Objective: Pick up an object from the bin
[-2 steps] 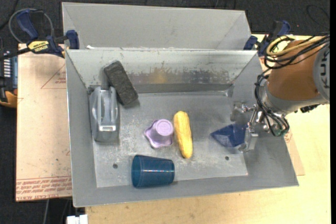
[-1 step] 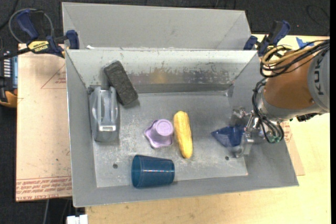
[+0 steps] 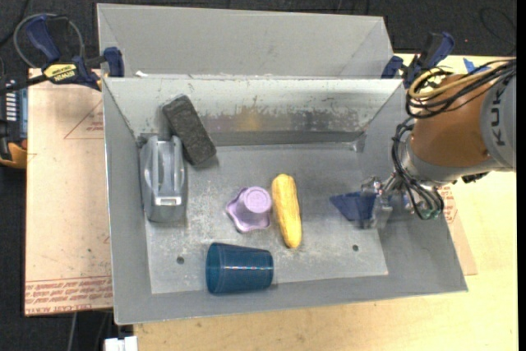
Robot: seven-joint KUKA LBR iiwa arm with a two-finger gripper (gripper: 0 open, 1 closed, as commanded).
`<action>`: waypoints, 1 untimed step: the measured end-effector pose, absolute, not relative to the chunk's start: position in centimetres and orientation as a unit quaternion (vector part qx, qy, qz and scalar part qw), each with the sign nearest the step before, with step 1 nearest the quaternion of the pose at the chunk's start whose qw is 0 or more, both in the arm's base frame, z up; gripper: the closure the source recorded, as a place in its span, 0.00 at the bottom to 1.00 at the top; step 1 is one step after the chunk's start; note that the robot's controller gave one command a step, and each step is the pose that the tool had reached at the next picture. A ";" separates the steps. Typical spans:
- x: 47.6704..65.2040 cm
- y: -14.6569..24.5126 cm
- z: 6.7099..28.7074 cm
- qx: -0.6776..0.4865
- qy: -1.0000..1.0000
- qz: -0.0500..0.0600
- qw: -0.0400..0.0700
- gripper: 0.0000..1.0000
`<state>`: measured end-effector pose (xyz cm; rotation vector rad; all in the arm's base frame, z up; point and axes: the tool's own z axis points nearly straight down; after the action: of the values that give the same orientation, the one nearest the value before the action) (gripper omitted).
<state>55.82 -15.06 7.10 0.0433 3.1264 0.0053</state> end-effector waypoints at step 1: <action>55.8 -15.1 7.1 0.014 1.000 0.002 0.007 1.00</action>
Offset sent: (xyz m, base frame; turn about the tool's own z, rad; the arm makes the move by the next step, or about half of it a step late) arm 0.0001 0.0000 0.1026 -0.0003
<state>55.82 -15.07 7.11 0.0425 3.1264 0.0054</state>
